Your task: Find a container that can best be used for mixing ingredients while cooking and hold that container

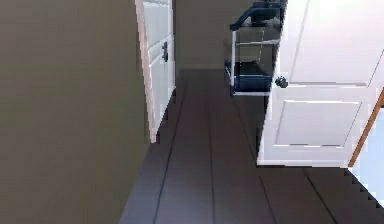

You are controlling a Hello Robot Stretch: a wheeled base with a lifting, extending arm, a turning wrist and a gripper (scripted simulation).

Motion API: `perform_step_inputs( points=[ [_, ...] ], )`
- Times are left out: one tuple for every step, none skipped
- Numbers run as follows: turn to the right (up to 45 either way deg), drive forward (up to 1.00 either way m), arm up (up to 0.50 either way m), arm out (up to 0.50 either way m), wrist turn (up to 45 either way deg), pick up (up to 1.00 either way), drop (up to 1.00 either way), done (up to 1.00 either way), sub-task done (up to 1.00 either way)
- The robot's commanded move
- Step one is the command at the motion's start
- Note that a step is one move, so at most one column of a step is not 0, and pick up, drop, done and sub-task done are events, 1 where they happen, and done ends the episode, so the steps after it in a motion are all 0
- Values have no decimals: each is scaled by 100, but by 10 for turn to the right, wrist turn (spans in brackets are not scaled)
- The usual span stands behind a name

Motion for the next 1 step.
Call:
perform_step_inputs(
  points=[
    [450,0,0,0,0,0,0,0,0]
  ],
)
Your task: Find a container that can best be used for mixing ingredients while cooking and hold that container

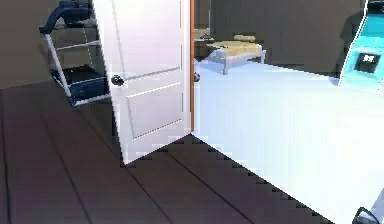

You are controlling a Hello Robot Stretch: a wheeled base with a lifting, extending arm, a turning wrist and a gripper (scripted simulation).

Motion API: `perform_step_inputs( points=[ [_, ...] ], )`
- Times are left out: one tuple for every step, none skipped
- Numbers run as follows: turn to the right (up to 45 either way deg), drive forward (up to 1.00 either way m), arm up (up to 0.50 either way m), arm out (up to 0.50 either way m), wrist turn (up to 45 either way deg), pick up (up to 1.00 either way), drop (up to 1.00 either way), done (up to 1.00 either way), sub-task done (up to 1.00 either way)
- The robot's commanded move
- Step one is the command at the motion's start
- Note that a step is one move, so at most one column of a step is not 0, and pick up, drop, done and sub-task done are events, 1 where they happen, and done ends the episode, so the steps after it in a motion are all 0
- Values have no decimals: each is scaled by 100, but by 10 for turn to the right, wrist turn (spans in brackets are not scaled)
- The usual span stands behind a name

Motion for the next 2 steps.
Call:
perform_step_inputs(
  points=[
    [30,0,0,0,0,0,0,0,0],
    [0,60,0,0,0,0,0,0,0]
  ],
)
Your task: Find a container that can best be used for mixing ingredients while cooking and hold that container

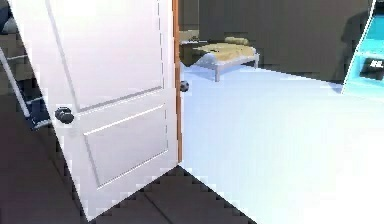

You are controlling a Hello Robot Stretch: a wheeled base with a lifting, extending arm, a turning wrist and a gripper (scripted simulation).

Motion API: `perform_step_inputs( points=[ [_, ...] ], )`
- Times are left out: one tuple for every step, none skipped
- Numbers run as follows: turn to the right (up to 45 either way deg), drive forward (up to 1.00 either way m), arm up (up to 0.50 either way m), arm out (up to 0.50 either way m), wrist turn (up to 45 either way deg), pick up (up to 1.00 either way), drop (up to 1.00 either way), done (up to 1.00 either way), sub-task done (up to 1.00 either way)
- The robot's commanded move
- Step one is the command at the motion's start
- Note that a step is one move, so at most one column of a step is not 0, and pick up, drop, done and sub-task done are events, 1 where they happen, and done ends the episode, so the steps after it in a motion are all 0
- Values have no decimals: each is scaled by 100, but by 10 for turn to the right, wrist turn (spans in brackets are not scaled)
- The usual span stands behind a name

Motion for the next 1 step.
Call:
perform_step_inputs(
  points=[
    [450,0,0,0,0,0,0,0,0]
  ],
)
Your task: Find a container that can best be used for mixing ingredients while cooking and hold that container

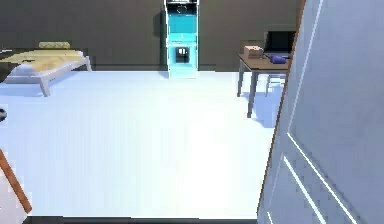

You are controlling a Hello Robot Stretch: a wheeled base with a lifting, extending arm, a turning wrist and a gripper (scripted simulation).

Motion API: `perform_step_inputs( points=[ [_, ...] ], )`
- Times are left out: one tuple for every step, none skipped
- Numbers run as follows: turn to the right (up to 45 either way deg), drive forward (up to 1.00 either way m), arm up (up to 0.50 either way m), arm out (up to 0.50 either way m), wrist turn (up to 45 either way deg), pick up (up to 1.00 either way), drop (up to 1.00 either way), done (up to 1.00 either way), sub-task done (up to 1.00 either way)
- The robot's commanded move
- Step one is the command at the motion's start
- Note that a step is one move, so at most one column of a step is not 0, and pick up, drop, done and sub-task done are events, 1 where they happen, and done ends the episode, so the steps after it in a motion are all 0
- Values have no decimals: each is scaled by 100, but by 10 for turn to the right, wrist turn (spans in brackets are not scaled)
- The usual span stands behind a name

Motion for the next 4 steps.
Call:
perform_step_inputs(
  points=[
    [0,100,0,0,0,0,0,0,0],
    [0,30,0,0,0,0,0,0,0],
    [270,0,0,0,0,0,0,0,0],
    [0,55,0,0,0,0,0,0,0]
  ],
)
